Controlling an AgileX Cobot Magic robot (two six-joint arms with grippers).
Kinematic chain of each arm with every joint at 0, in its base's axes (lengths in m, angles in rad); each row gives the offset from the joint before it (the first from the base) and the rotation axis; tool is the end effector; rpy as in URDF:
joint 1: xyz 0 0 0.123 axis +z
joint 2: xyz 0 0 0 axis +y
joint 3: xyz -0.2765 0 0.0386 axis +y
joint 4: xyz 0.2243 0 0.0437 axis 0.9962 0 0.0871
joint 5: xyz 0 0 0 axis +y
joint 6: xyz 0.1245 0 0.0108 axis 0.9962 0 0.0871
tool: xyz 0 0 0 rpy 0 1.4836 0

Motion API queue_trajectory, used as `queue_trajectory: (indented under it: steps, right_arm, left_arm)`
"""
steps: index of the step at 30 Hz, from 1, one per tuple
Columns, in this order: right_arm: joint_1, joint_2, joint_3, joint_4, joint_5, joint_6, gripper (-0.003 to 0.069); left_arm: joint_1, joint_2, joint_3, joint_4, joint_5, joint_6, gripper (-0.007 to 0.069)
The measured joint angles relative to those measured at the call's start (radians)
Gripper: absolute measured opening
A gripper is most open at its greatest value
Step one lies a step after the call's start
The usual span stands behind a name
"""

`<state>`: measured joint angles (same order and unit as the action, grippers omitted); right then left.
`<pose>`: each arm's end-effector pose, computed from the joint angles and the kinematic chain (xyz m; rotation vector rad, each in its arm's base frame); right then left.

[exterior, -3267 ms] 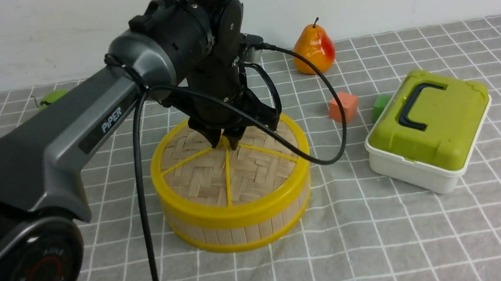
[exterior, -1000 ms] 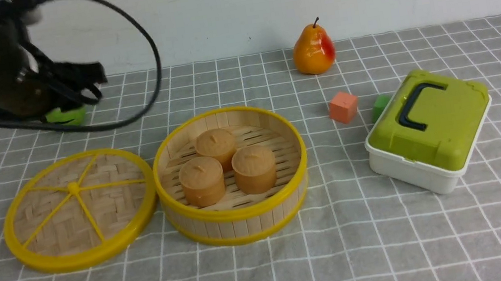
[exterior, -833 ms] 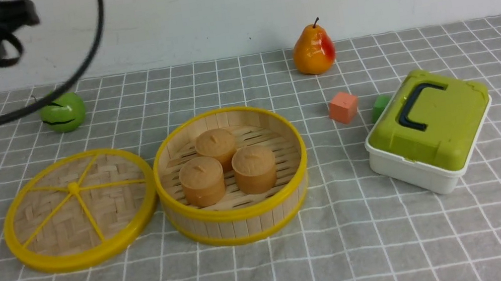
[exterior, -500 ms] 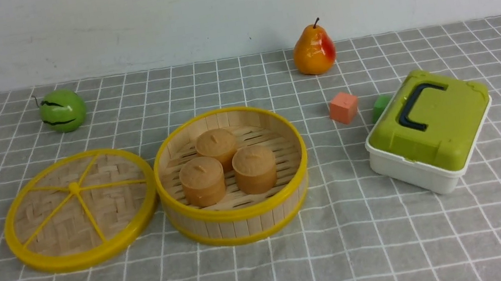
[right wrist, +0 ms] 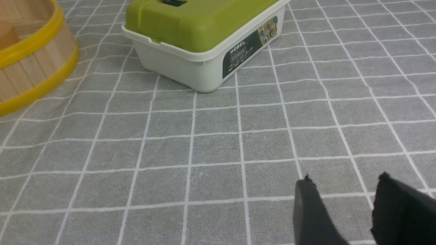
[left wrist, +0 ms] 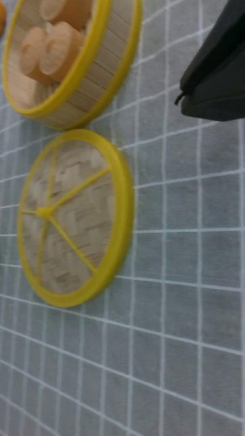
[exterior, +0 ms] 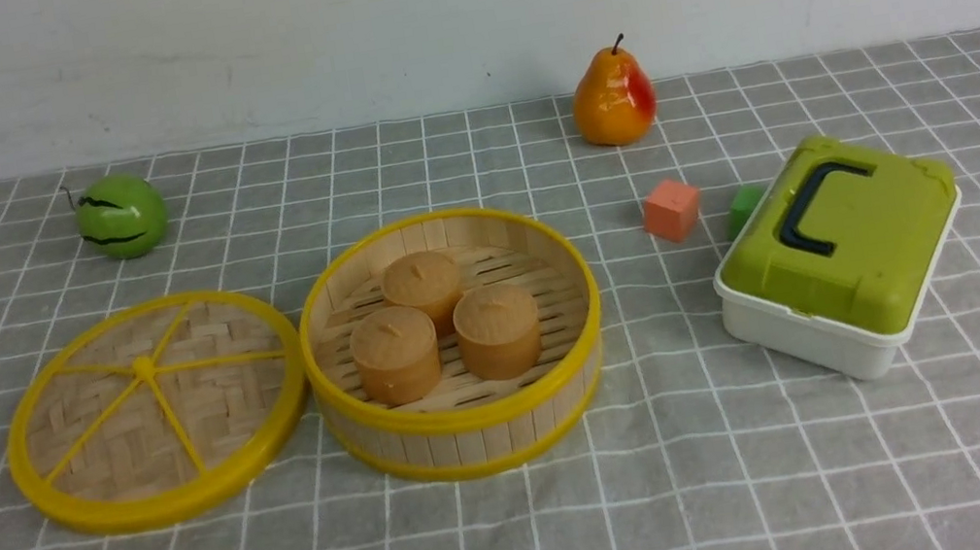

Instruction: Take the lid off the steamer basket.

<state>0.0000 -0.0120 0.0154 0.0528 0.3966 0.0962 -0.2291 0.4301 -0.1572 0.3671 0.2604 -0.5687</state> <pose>0.0664 0.0026 0.1627 0.1225 1.8808 0.1185 0.1055 -0.0127 0.2031 -0.0433 2.0029 -0.1913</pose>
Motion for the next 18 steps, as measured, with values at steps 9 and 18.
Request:
queue_trajectory:
  steps: [9, 18]
  right_arm:
    - [0.0, 0.0, 0.0, 0.0, 0.0, 0.0, 0.0241]
    - [0.0, 0.0, 0.0, 0.0, 0.0, 0.0, 0.0241]
  left_arm:
    - [0.0, -0.003, 0.12, 0.001, 0.032, -0.002, -0.0013]
    - [0.015, -0.381, 0.184, 0.015, -0.012, -0.026, -0.0013]
